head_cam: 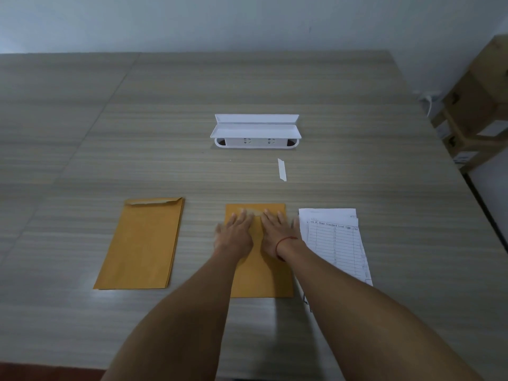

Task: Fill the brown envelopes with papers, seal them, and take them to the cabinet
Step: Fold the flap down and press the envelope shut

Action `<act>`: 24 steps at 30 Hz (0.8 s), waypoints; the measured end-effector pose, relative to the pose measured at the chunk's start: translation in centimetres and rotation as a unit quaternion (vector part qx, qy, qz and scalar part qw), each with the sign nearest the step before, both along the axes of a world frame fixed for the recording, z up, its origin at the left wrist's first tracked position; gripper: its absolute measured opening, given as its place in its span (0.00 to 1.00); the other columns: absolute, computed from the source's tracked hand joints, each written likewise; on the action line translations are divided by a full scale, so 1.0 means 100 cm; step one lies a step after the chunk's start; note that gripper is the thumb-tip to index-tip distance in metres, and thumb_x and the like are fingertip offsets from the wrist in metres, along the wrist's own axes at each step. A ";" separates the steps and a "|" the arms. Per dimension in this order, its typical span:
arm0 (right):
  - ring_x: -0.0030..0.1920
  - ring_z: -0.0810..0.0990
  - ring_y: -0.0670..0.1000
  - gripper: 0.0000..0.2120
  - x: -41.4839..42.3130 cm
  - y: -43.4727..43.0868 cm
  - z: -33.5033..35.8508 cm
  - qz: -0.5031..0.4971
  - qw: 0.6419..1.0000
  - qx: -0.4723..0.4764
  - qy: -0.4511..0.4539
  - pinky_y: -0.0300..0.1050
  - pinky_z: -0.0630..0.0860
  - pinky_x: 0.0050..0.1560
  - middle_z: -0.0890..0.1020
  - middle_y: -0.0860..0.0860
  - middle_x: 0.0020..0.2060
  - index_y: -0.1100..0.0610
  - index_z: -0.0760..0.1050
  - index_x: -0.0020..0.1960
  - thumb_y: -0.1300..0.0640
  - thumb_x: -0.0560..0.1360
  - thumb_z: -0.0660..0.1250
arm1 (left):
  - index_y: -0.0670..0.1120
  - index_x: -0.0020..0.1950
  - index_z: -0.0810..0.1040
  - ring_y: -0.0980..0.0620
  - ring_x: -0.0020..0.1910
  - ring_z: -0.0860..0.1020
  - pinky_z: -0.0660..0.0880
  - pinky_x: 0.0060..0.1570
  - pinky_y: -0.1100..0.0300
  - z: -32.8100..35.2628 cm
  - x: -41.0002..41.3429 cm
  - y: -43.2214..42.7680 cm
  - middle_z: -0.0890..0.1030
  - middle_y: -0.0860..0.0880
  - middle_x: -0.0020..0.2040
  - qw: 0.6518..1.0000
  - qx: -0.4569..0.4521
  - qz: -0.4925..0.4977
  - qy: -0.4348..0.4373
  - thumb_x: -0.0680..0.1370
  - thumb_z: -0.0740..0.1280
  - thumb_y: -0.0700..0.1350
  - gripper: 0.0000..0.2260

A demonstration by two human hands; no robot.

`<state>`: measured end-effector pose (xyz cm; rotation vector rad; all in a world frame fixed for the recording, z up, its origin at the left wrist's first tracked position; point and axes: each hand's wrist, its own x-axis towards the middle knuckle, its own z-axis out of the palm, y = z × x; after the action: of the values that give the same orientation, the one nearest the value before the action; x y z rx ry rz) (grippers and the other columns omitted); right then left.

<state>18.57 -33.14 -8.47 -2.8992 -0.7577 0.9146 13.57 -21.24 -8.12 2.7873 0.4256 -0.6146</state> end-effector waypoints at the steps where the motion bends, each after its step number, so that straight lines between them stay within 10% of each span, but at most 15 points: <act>1: 0.79 0.39 0.53 0.35 0.000 0.000 0.001 -0.005 1.000 -0.010 -0.007 0.63 0.36 0.75 0.40 0.45 0.78 0.48 0.40 0.79 0.55 0.79 0.56 | 0.55 0.78 0.48 0.50 0.79 0.47 0.51 0.75 0.41 0.001 0.000 0.001 0.46 0.54 0.79 1.000 0.005 0.003 0.008 0.81 0.52 0.44 0.26; 7: 0.78 0.38 0.54 0.32 0.009 -0.013 0.011 -0.027 0.996 -0.089 -0.011 0.62 0.33 0.74 0.39 0.50 0.78 0.56 0.39 0.79 0.53 0.81 0.51 | 0.52 0.78 0.48 0.49 0.79 0.45 0.46 0.75 0.41 0.003 -0.013 0.032 0.46 0.51 0.80 0.997 0.033 0.056 0.043 0.82 0.51 0.48 0.25; 24: 0.79 0.40 0.53 0.32 0.011 0.001 0.013 -0.032 0.998 0.054 0.010 0.51 0.48 0.77 0.41 0.52 0.79 0.59 0.44 0.79 0.53 0.81 0.56 | 0.42 0.78 0.50 0.46 0.79 0.49 0.51 0.77 0.53 0.004 0.003 0.017 0.50 0.44 0.79 0.998 -0.049 0.000 -0.025 0.82 0.52 0.43 0.24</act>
<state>19.63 -33.07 -7.12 -2.8002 -0.6870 0.8668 13.84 -19.53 -7.73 2.7021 0.3756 -0.5483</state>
